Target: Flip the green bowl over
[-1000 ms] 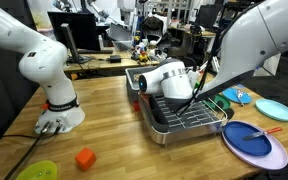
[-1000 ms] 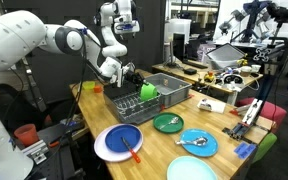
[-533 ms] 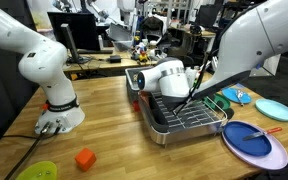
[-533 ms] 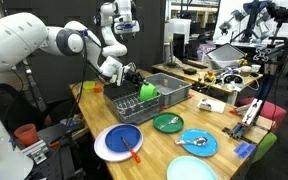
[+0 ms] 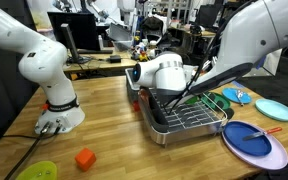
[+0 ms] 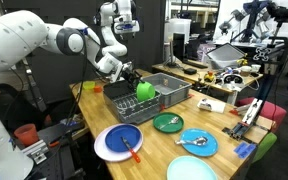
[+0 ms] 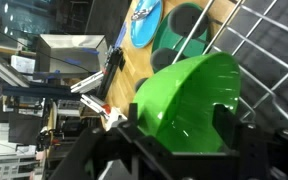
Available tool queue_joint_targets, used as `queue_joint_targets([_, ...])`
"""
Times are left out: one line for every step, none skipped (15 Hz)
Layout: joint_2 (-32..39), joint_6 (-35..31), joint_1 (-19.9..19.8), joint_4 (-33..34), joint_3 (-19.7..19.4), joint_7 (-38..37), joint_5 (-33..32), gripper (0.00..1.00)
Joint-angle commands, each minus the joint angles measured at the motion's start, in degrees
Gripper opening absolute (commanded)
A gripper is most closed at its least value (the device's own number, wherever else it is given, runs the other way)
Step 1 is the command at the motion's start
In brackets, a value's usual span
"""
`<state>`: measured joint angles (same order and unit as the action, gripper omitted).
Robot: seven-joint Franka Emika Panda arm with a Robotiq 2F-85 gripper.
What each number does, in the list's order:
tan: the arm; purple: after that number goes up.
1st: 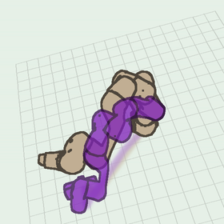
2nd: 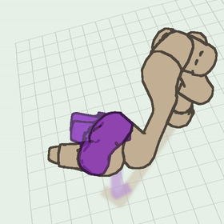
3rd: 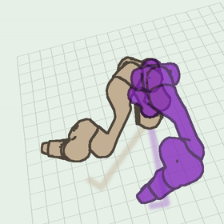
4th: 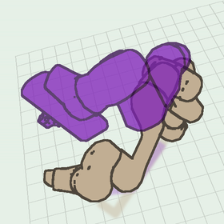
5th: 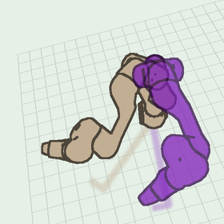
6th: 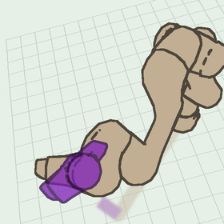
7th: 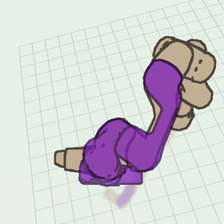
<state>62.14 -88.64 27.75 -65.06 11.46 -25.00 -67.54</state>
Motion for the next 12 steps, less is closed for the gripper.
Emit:
queue_joint_targets([-1.5,-3.7,-3.1,-1.6,3.9,5.4,4.2,1.0])
queue_joint_targets([-1.9,-4.3,-3.6,-2.1,4.7,6.7,5.0,1.0])
queue_joint_targets([-2.3,-5.0,-4.2,-2.5,5.6,8.1,5.8,1.0])
queue_joint_targets([-2.7,-6.1,-4.8,-3.1,6.7,9.5,6.5,1.0])
queue_joint_targets([-3.0,-7.3,-5.4,-3.7,7.7,11.0,7.2,1.0])
queue_joint_targets([-3.4,-8.5,-6.0,-4.4,8.8,12.4,7.7,1.0])
queue_joint_targets([-3.8,-9.6,-6.7,-5.0,9.9,14.0,8.2,1.0])
queue_joint_targets([-4.3,-10.6,-7.5,-5.7,11.1,15.8,8.7,1.0])
queue_joint_targets([-4.9,-11.2,-8.3,-6.4,12.3,17.6,9.3,1.0])
queue_joint_targets([-5.8,-11.9,-9.2,-7.5,13.5,19.5,10.2,1.0])
queue_joint_targets([-6.8,-12.6,-10.2,-8.7,14.8,21.3,11.0,1.0])
queue_joint_targets([-7.9,-12.9,-11.5,-10.0,16.2,23.2,11.9,1.0])
